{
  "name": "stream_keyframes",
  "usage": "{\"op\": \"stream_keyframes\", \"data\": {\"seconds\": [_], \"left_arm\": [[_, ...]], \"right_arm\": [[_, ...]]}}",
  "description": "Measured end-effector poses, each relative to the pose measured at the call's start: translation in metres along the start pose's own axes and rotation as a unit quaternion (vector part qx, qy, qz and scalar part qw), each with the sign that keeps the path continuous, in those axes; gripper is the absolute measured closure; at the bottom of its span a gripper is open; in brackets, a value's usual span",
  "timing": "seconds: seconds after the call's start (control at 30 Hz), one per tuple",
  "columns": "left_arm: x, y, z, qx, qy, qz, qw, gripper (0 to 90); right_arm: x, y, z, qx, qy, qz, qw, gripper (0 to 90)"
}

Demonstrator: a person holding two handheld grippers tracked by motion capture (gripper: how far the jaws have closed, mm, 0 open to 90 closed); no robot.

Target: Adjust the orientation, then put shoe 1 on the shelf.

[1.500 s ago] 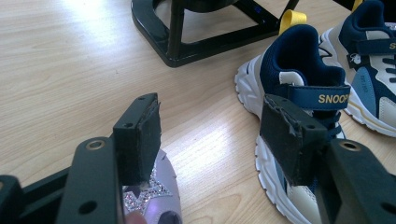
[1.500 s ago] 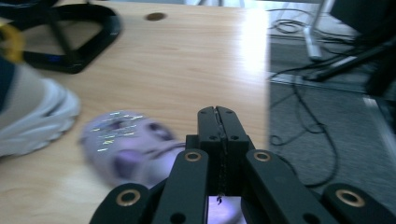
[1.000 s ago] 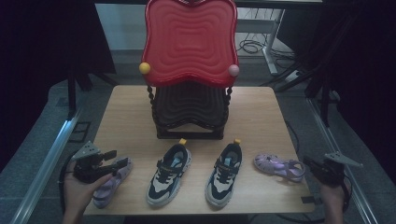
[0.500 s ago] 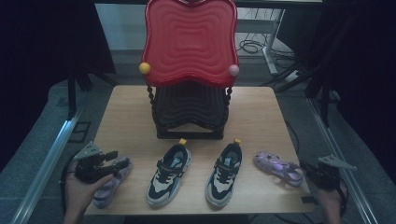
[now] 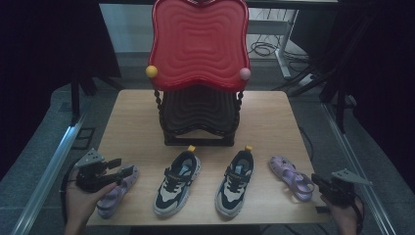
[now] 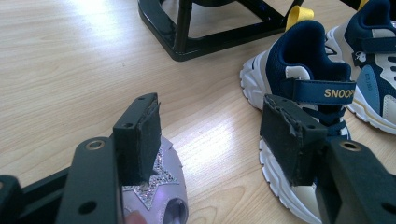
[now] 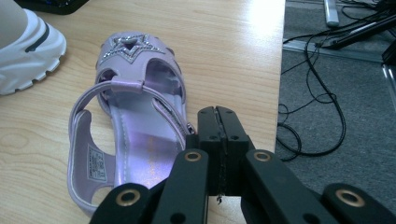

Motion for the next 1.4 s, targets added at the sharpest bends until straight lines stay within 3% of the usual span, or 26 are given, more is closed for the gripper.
{"op": "stream_keyframes", "data": {"seconds": [0.17, 0.43, 0.7, 1.07, 1.33, 1.4], "left_arm": [[-0.001, -0.001, 0.002, 0.002, -0.001, 0.0, 1.0, 38.4], [-0.001, 0.001, 0.003, 0.006, -0.002, 0.003, 1.0, 38.4], [0.001, -0.002, -0.001, 0.01, 0.004, 0.0, 0.9999, 38.4], [0.001, -0.001, -0.008, 0.011, 0.01, 0.003, 0.9999, 38.4], [0.001, -0.005, -0.017, 0.004, 0.013, -0.001, 0.9999, 38.5], [-0.003, -0.013, -0.015, 0.01, 0.009, -0.01, 0.9999, 38.8]], "right_arm": [[0.0, -0.001, -0.001, -0.006, 0.004, 0.0, 1.0, 89.7], [0.004, -0.006, -0.005, -0.019, 0.014, -0.025, 0.9994, 89.7], [0.011, -0.009, 0.007, -0.013, 0.002, -0.034, 0.9993, 88.5], [0.021, -0.005, 0.032, 0.02, -0.015, -0.045, 0.9987, 86.3], [0.02, -0.006, 0.035, 0.032, -0.011, -0.051, 0.9981, 84.5], [0.023, -0.01, 0.038, 0.037, -0.016, -0.059, 0.9975, 84.2]]}}
Point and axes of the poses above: each handheld gripper's, and its own axes: y roughly forward along the jaws, x roughly out of its top, z roughly to its left, the point moved 9 cm from there along y, roughly forward along the jaws, and after that the axes turned 13 degrees about z, right-handed, at the moved point
